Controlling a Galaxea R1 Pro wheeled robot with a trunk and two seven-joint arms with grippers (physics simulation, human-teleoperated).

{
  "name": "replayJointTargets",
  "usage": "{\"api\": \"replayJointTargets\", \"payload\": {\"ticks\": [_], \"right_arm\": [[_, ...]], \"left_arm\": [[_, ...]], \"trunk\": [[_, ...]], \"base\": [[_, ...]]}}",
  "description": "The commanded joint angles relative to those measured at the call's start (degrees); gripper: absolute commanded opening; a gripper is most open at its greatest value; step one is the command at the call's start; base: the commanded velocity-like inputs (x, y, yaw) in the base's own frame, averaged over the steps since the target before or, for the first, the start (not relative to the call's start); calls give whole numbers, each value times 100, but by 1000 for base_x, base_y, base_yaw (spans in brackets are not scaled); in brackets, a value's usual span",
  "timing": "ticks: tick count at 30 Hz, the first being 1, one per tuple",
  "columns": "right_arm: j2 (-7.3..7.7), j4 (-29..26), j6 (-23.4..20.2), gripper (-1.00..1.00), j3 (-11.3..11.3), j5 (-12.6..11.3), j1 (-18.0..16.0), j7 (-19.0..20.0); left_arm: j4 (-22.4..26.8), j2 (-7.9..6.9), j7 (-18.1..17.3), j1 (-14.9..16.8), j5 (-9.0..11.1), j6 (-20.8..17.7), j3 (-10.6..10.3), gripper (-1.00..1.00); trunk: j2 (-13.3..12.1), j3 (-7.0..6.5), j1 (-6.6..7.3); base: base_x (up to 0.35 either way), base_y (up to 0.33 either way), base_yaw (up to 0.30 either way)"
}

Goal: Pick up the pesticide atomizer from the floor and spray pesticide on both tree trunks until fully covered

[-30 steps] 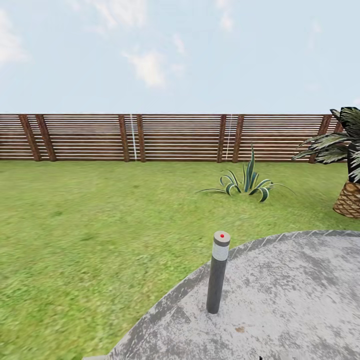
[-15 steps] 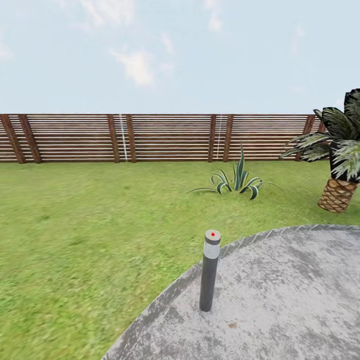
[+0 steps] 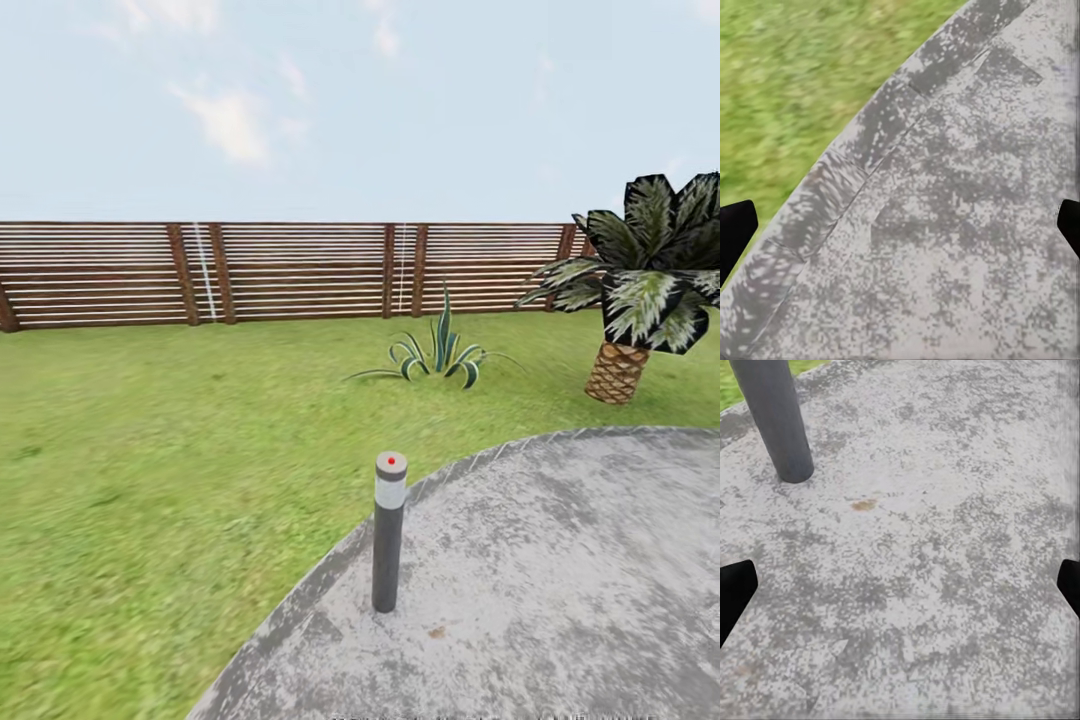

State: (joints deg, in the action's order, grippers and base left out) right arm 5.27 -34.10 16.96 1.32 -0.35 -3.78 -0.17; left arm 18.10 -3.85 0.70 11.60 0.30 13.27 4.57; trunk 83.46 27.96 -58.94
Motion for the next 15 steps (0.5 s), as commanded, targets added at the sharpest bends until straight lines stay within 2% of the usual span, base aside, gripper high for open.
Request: {"api": "replayJointTargets", "payload": {"ticks": [1, 15], "right_arm": [[0, 0, 0, 100, 0, 0, 0, 0], [0, 4, 0, 100, 0, 0, 0, 8]], "left_arm": [[0, -1, 0, 0, 2, 0, 0, 100], [-1, 5, 0, 0, -17, 0, 0, 100]], "trunk": [[42, 26, -23], [603, 377, -330]], "base": [[0, 0, -207], [0, 0, -207]]}}
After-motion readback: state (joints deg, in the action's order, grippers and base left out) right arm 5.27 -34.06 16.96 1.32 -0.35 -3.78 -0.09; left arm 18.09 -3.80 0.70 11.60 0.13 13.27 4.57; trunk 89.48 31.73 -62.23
